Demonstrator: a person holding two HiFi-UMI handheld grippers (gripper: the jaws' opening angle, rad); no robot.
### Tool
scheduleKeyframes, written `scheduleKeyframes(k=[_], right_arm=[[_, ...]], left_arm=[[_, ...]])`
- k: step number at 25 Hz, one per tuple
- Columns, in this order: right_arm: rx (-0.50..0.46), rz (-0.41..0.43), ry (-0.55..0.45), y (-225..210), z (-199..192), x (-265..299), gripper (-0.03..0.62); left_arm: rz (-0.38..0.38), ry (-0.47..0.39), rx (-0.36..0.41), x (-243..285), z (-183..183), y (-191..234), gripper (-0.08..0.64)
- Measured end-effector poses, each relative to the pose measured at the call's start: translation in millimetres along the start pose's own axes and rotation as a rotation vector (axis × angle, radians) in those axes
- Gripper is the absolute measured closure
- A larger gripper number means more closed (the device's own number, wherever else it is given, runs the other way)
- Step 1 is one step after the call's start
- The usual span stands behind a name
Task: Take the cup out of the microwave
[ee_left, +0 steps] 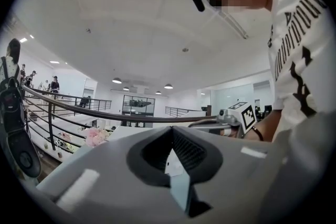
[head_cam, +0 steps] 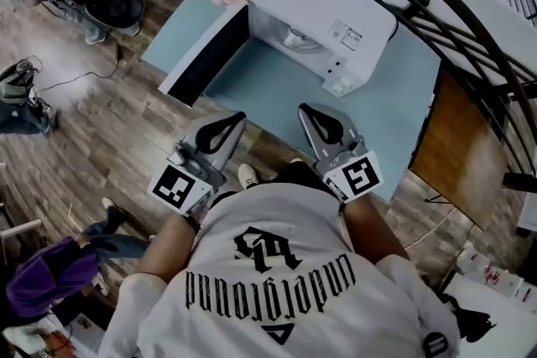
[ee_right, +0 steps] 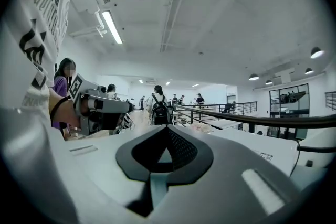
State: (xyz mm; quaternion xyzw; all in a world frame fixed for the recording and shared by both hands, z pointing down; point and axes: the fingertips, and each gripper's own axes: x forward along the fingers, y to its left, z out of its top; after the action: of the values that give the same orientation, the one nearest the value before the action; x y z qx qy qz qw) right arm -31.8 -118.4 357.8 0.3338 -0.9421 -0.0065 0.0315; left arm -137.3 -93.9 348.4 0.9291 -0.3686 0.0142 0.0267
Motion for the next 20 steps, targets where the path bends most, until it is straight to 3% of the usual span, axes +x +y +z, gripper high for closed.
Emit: scheduleKeyframes(k=[7,13,20], right_arm=[[0.012,-0.024,0.023,-17,-18,25,0.589],[0.026,0.002,0.026,-33,-33,46,0.588],[0.069,0.003,0.086,-66,-75,70,0.527]], left_arm=[[-0.014,-0.013,0.005,17,-7,30,0.509],[0.013,0.037,-0.034,31,-29,55,0.510],[0.009,0.081,-0.059,64,-50,78,0.510]])
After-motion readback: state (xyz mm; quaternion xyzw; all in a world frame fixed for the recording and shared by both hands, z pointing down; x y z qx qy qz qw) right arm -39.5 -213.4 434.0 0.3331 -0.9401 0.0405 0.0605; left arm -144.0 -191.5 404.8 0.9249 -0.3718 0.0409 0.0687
